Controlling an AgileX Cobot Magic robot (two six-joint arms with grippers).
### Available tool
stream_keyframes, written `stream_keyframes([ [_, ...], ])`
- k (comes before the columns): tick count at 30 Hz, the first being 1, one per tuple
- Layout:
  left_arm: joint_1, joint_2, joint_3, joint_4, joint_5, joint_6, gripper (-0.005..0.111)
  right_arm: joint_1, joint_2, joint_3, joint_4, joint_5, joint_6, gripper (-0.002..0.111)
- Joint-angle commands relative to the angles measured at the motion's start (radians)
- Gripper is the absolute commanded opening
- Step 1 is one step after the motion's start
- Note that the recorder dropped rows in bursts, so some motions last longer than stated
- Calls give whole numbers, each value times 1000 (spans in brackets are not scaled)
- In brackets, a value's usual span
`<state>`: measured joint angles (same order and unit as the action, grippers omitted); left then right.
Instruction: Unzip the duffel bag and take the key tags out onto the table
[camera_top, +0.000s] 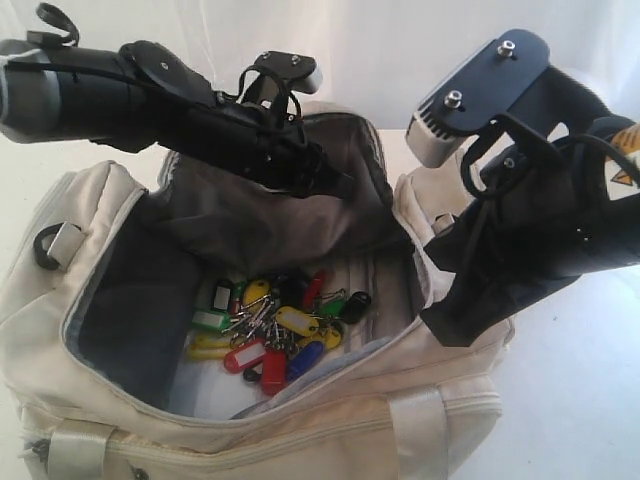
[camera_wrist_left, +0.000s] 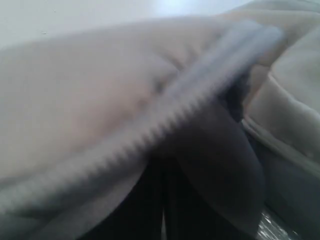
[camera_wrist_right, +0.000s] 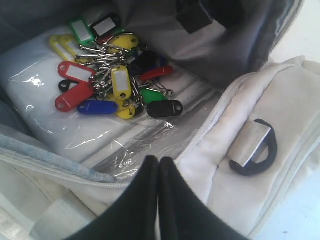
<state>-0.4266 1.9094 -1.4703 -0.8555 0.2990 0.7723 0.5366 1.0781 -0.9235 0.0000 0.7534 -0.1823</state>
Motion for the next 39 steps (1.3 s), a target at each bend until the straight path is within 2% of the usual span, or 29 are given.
stream_keyframes([
  [1,-4,64,-19,-30,-29,-53,0,-8,-1,5,7,1,7,0],
  [7,-4,65,-31,-14,116,-87,0,-8,-1,5,7,1,7,0],
  [9,-4,28,-58,44,176,-92,0,-8,-1,5,7,1,7,0],
  [12,-4,-63,-108,224,255,-182,0,-8,-1,5,7,-1,7,0],
  [15,8,-157,-143,463,329,-387,0,-8,-1,5,7,-13,7,0],
  [18,29,-256,-147,646,475,-538,0,-8,-1,5,7,-15,5,0],
  [21,42,-356,-147,744,688,-559,0,-8,-1,5,0,-25,5,0],
  [23,46,-417,-132,768,779,-566,0,-8,-1,5,0,-37,4,0],
  [30,46,-745,119,779,715,-592,0,-8,-1,5,-49,-52,-14,0],
  [33,46,-872,256,779,700,-590,0,-8,-1,-19,10,-47,94,0],
  [37,46,-1006,448,791,685,-578,0,-8,36,-172,71,113,101,0],
  [39,46,-1057,532,803,634,-560,0,-8,77,-270,73,202,101,0],
])
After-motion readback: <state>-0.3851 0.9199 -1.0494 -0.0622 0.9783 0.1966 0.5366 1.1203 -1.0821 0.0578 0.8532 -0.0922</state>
